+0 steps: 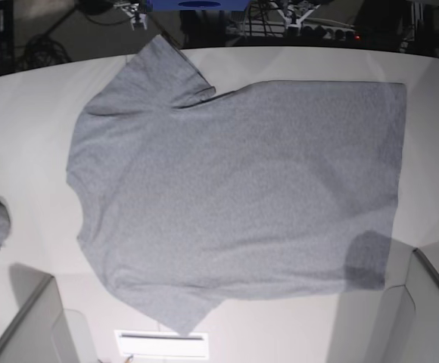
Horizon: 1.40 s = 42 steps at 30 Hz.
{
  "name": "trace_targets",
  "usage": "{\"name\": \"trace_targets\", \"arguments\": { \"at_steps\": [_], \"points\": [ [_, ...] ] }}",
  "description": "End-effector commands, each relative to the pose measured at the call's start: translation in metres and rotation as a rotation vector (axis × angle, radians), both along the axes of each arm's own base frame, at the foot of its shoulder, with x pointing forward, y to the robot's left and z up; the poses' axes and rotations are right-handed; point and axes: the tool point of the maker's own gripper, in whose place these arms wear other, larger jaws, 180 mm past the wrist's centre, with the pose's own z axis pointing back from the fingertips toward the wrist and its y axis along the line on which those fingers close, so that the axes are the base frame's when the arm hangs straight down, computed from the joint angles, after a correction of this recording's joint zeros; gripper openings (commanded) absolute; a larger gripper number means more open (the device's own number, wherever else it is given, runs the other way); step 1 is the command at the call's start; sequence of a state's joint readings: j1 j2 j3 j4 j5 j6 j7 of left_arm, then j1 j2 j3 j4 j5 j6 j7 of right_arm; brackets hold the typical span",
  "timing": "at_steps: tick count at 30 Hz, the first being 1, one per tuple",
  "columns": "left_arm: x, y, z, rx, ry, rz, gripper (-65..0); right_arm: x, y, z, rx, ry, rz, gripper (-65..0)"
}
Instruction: Fold the T-shirt properly
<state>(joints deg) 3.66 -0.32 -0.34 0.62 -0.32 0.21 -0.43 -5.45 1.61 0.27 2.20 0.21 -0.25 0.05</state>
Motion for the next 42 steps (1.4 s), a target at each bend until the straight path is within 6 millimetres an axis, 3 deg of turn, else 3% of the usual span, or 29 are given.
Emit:
{"name": "trace_targets", "arguments": {
  "at_steps": [1,6,8,12,16,19,26,29,35,38,42],
  "points": [
    [-0.012,0.002,0.001,0.008,0.021,0.003,-65.0,-0.004,-0.002,0.001,-0.006,0.008,0.003,-65.0],
    [-0.027,0.002,0.003,0.008,0.039,0.003,-65.0,-0.018,-0.003,0.002,-0.005,0.008,0.006,-65.0],
    [-0.019,0.003,0.002,0.009,0.009,0.001,-65.0,-0.019,-0.002,0.003,-0.004,-0.014,0.008,-65.0],
    [-0.023,0.003,0.005,0.007,-0.036,-0.004,-65.0,-0.02,-0.002,0.005,-0.003,-0.053,0.012,-65.0],
    [-0.036,0.008,0.011,0.012,-0.066,-0.013,-65.0,-0.024,-0.016,0.007,-0.024,-0.054,0.013,-65.0],
    [-0.043,0.008,0.016,0.01,-0.135,-0.02,-65.0,-0.035,-0.018,0.009,-0.027,-0.057,0.01,-65.0],
    [-0.088,0.008,0.033,-0.004,-0.178,-0.052,-65.0,-0.094,-0.032,0.026,-0.057,-0.064,-0.025,-65.0],
    [-0.097,0.016,0.048,0.002,-0.243,-0.071,-65.0,-0.109,-0.049,0.039,-0.11,-0.099,-0.093,-65.0],
    [-0.098,0.035,0.092,0.013,-0.378,-0.118,-65.0,-0.114,-0.079,0.071,-0.189,-0.187,-0.132,-65.0],
    [-0.092,0.041,0.117,0.013,-0.441,-0.145,-65.0,-0.109,-0.091,0.088,-0.231,-0.215,-0.164,-65.0],
    [-0.077,0.041,0.154,0.001,-0.53,-0.154,-65.0,-0.079,-0.116,0.122,-0.316,-0.312,-0.213,-65.0]
  ]
}}
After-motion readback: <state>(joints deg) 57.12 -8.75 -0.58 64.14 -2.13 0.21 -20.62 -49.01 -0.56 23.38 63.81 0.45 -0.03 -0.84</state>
